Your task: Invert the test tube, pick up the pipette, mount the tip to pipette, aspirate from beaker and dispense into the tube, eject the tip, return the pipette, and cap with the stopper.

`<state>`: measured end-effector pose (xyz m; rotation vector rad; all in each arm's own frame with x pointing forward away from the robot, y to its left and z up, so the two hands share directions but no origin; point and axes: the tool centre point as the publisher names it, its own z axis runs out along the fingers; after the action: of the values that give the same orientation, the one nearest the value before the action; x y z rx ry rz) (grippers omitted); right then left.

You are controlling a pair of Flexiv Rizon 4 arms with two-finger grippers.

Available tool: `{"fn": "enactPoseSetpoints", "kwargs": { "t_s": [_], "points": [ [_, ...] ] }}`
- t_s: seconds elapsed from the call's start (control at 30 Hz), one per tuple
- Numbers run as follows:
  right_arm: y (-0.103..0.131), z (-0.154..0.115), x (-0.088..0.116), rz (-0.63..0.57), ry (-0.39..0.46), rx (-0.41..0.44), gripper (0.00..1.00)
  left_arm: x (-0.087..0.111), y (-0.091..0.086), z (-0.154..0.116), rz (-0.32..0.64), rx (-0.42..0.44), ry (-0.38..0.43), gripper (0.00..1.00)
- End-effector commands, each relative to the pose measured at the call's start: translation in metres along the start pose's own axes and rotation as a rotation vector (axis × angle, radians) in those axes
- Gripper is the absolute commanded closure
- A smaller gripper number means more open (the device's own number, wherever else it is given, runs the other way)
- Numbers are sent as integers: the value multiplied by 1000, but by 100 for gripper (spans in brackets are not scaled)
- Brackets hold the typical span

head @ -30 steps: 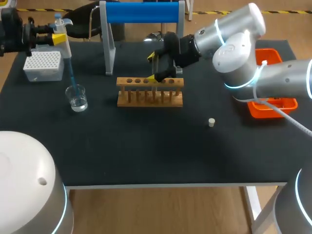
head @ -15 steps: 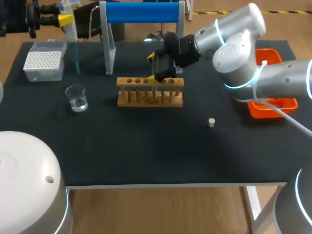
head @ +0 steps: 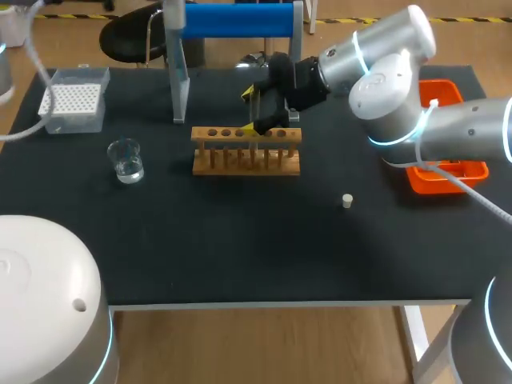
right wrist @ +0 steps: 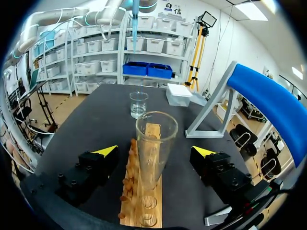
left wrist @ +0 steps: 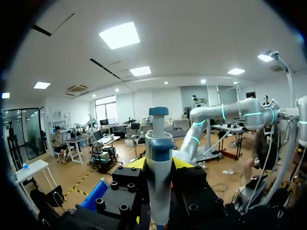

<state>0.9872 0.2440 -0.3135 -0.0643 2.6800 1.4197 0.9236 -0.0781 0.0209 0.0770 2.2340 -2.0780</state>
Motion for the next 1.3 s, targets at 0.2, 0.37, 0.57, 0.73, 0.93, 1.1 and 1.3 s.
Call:
{"fn": "enactPoseSetpoints", "kwargs": {
  "t_s": [0.2,0.37,0.57,0.73,0.93,1.1,1.3],
  "points": [
    [0,-1,-1,0,5,4,0,-20,-5,65,-17,24,145,100],
    [0,-1,-1,0,5,4,0,-22,-7,87,-27,44,197,100],
    [0,-1,-1,0,5,4,0,-23,-7,90,-28,38,203,100],
    [0,-1,-1,0,5,4,0,-23,-7,90,-28,38,203,100],
    [0,-1,-1,0,5,4,0,-23,-7,90,-28,38,203,100],
    [0,-1,-1,0,5,4,0,-23,-7,90,-28,38,203,100],
    [0,-1,-1,0,5,4,0,-23,-7,90,-28,38,203,100]
  ]
}}
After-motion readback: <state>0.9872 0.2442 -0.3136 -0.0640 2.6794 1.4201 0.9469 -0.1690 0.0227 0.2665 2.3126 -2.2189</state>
